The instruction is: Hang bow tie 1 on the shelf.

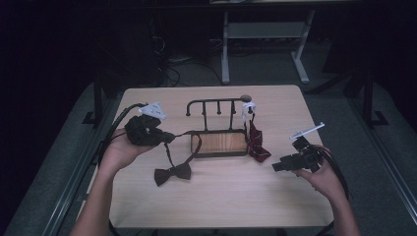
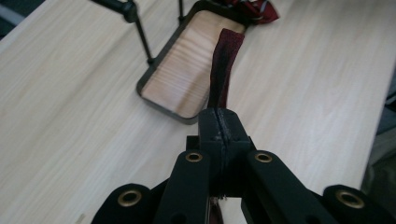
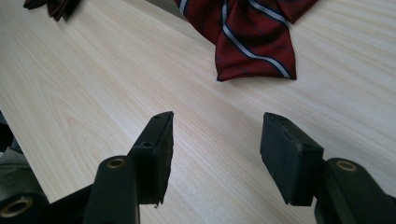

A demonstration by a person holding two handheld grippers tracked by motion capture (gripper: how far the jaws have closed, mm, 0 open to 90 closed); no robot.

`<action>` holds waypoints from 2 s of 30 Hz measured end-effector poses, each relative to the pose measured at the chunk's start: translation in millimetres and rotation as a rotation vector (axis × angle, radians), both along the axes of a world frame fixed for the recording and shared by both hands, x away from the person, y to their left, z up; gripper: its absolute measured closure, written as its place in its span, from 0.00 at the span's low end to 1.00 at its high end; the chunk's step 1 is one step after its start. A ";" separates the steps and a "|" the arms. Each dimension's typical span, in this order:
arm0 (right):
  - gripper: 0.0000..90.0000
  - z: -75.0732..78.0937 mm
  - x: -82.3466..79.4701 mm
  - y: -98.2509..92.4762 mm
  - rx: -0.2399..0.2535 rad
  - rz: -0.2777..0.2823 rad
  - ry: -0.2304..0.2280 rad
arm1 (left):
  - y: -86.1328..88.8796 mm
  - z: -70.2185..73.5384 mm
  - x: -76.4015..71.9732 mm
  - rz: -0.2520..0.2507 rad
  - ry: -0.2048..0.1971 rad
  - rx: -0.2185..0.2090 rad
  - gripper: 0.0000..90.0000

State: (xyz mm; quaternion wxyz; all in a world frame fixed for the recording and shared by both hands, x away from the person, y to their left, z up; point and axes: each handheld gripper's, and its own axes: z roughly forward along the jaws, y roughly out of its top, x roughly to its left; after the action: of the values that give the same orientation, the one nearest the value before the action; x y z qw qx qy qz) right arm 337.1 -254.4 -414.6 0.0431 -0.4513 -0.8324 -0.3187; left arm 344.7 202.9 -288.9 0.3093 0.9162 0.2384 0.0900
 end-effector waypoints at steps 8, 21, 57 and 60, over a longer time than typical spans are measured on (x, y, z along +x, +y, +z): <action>0.49 0.4 -0.2 -1.0 -0.004 -0.005 -0.003 | 1.4 6.3 12.3 0.006 0.016 0.004 1.00; 0.49 2.0 -1.5 -2.1 -0.003 -0.009 -0.011 | 2.2 17.4 22.9 0.009 0.026 0.009 1.00; 0.49 3.4 -2.2 -4.4 0.004 -0.007 -0.019 | 0.0 30.3 68.4 0.082 0.084 0.020 1.00; 0.49 3.6 -2.3 -4.7 0.006 -0.008 -0.020 | 1.0 29.5 71.8 0.096 0.092 0.012 1.00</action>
State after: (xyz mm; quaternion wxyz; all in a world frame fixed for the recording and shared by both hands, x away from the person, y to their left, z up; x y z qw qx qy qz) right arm 334.9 -259.1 -411.0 0.0347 -0.4513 -0.8300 -0.3259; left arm 416.5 203.9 -259.4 0.2879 0.9087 0.2956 0.0640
